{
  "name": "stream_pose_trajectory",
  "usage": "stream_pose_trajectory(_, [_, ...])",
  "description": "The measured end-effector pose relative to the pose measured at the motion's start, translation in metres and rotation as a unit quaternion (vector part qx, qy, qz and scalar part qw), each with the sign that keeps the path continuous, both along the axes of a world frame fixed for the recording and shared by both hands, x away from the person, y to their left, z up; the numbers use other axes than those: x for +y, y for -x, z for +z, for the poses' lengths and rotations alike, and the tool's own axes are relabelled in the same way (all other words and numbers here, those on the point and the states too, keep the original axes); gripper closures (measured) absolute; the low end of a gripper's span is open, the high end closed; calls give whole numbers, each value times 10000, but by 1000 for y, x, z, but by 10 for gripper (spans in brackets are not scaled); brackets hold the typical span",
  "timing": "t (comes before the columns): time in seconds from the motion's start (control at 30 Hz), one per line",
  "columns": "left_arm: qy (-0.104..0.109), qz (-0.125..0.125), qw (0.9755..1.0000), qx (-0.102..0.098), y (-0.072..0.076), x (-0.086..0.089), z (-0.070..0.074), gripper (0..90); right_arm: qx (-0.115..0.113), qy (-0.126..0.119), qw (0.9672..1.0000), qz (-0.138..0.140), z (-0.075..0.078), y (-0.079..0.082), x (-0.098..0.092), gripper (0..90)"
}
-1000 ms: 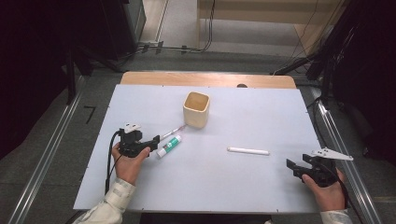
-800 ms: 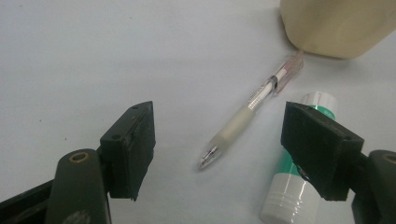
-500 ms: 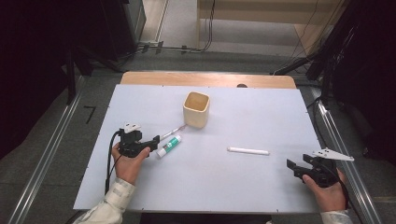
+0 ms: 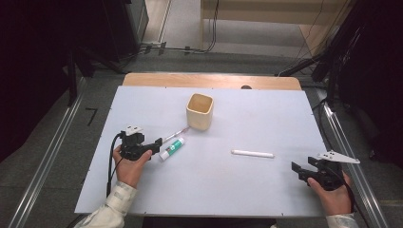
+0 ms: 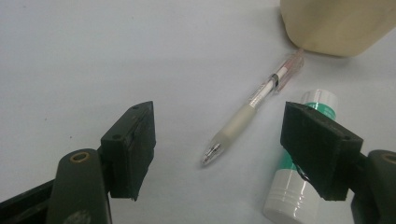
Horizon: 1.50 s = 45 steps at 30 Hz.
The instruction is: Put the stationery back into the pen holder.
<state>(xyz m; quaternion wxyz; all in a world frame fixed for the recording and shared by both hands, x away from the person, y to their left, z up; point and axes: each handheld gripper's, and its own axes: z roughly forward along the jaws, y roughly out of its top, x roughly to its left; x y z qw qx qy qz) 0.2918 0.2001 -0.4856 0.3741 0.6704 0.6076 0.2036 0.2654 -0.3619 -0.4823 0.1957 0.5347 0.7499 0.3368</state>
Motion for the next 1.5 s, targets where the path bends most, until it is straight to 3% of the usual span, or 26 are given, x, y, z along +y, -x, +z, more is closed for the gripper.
stream_pose_trajectory(0.2, [-12,4,10000,-71,-1,2,-1,283,-12,-6,10000,-10,0,0,-1,260])
stream_pose_trajectory(0.4, [-134,-156,9998,-38,-3,3,-6,317,-13,12,10000,32,0,-1,1,259])
stream_pose_trajectory(0.63, [-149,-404,9991,-36,-4,2,-9,451,-9,23,10000,70,0,-4,4,260])
stream_pose_trajectory(0.7, [-251,-519,9983,-43,-6,2,-12,470,3,27,10000,78,0,-5,5,260])
stream_pose_trajectory(0.9, [-235,-579,9980,-67,-9,3,-14,517,2,31,9999,114,0,-7,6,261])
stream_pose_trajectory(1.27, [-135,-836,9964,19,-16,-1,-21,706,-20,34,9999,133,0,-7,7,263])
stream_pose_trajectory(1.5, [-158,-962,9952,55,-19,-1,-23,726,-20,29,9999,113,1,-6,6,264])
